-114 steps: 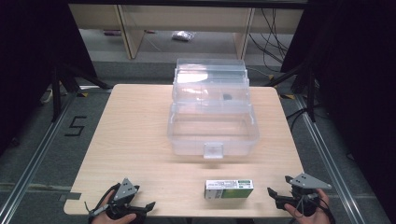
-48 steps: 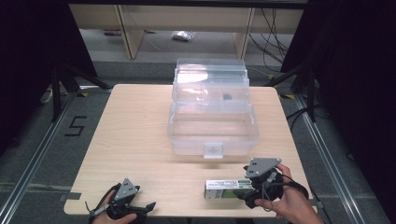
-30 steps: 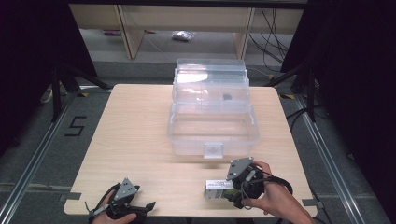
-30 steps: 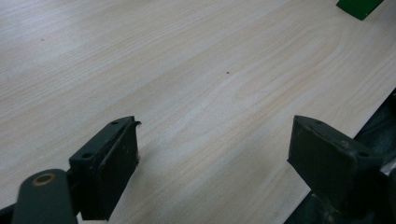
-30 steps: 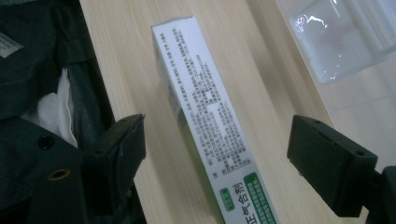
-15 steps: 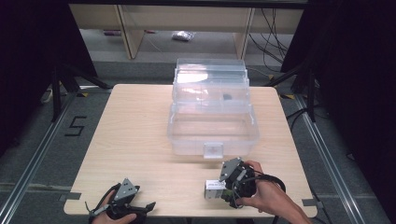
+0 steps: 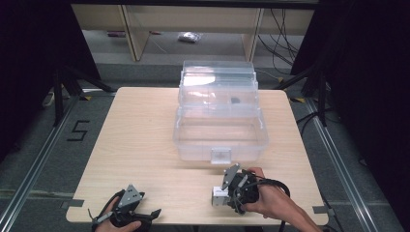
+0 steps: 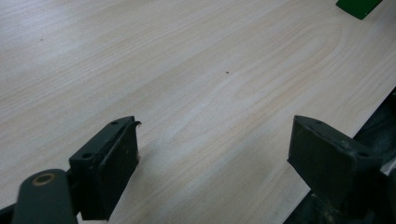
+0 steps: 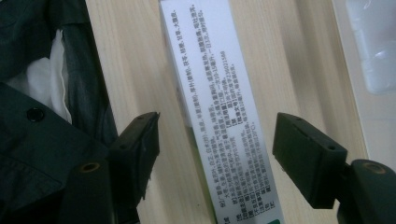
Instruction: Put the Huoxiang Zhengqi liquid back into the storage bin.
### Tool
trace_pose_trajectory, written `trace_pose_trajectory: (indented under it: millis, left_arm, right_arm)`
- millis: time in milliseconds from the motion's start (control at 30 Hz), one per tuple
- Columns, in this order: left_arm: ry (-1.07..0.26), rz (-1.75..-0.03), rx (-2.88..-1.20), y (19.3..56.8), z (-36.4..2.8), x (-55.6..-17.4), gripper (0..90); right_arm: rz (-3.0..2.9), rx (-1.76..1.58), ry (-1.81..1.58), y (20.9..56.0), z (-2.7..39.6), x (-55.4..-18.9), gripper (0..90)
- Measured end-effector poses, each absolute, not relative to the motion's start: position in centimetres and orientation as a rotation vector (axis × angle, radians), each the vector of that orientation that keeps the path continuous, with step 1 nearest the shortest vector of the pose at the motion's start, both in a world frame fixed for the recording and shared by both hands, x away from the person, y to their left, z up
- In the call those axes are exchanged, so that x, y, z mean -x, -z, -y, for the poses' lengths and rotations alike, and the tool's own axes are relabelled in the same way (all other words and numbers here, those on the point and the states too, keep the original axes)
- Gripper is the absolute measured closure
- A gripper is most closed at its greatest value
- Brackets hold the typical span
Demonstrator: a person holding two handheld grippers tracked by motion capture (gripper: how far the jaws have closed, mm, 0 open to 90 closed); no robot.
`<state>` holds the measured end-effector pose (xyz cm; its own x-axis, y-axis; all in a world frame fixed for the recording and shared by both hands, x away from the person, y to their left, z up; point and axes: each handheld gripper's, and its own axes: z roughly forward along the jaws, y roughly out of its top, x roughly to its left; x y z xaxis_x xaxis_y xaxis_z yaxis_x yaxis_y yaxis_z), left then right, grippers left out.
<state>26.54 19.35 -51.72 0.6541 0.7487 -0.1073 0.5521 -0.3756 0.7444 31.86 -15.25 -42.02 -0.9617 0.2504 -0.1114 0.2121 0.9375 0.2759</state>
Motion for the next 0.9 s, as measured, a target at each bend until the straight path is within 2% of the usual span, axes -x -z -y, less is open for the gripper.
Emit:
trace_pose_trajectory:
  millis: [167, 400, 767, 833, 900]
  left_arm:
    - [-0.318, -0.987, -2.13, 51.5, -19.7, -26.6, 15.5]
    - [-0.317, -1.0, -2.103, 51.6, -19.5, -26.6, 15.5]
    - [-0.321, -1.004, -2.107, 51.6, -19.6, -26.6, 15.5]
    - [-0.317, -0.995, -2.122, 51.5, -19.7, -26.6, 15.5]
    - [-0.324, -1.004, -2.106, 51.5, -19.5, -26.6, 15.5]
  right_arm:
    - [-2.923, -0.396, -0.317, 42.1, 15.1, -31.7, 38.2]
    - [-2.942, -0.305, -0.272, 42.7, 14.9, -32.4, 44.7]
    - [-2.985, -0.351, -0.209, 43.4, 14.6, -32.7, 52.2]
    - [-2.99, -0.242, -0.224, 43.7, 14.6, -33.1, 53.9]
    - [-2.996, -0.343, -0.177, 43.6, 14.5, -32.8, 55.0]
